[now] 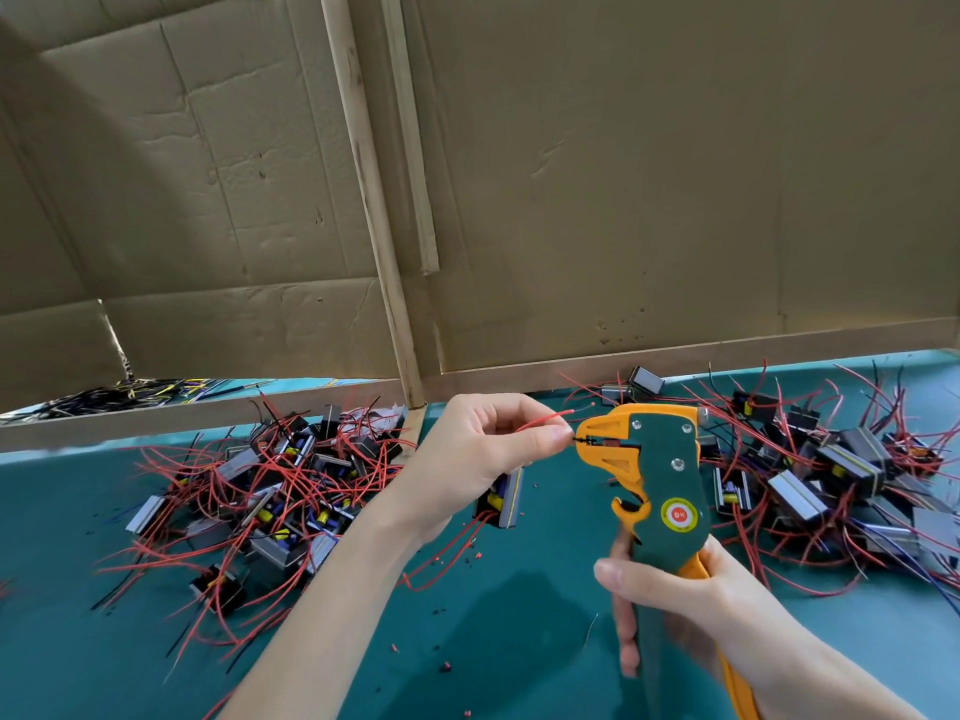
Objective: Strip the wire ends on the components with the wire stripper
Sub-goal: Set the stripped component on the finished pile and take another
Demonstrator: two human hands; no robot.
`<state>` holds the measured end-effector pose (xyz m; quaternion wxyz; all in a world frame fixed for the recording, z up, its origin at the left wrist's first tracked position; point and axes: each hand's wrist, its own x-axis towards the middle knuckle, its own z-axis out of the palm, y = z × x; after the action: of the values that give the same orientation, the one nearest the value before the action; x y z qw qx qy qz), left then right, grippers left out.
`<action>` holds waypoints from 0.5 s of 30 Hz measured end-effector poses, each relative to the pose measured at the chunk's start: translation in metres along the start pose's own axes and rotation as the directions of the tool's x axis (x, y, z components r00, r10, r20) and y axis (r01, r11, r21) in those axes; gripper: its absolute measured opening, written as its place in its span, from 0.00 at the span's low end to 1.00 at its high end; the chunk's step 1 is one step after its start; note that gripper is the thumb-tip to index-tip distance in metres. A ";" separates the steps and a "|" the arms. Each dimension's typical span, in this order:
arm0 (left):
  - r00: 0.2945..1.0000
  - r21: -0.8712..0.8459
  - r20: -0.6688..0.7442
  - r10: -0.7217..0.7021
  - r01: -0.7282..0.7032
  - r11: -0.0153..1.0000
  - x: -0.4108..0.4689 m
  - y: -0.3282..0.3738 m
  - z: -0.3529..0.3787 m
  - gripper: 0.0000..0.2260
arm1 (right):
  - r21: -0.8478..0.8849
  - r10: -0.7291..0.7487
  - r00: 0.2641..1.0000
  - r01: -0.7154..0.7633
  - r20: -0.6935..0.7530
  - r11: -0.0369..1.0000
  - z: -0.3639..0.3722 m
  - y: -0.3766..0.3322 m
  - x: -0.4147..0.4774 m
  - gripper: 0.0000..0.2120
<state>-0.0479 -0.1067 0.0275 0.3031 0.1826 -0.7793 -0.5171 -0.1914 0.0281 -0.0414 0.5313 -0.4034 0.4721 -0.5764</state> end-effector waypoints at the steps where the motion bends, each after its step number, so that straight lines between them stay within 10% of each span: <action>1: 1.000 -0.057 0.008 -0.009 0.009 0.998 0.001 -0.001 0.000 0.03 | -0.020 -0.023 0.999 0.022 -0.036 1.000 0.002 0.001 0.000 0.18; 15: 0.999 -0.288 -0.006 -0.047 0.044 0.957 0.003 -0.010 -0.011 0.08 | 0.176 -0.095 0.995 0.088 0.030 0.980 -0.010 -0.001 0.012 0.11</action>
<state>-0.0436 -0.1201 0.0226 0.3196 0.1577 -0.6893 -0.6307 -0.2029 0.0172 -0.0429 0.5463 -0.3875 0.3905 -0.6316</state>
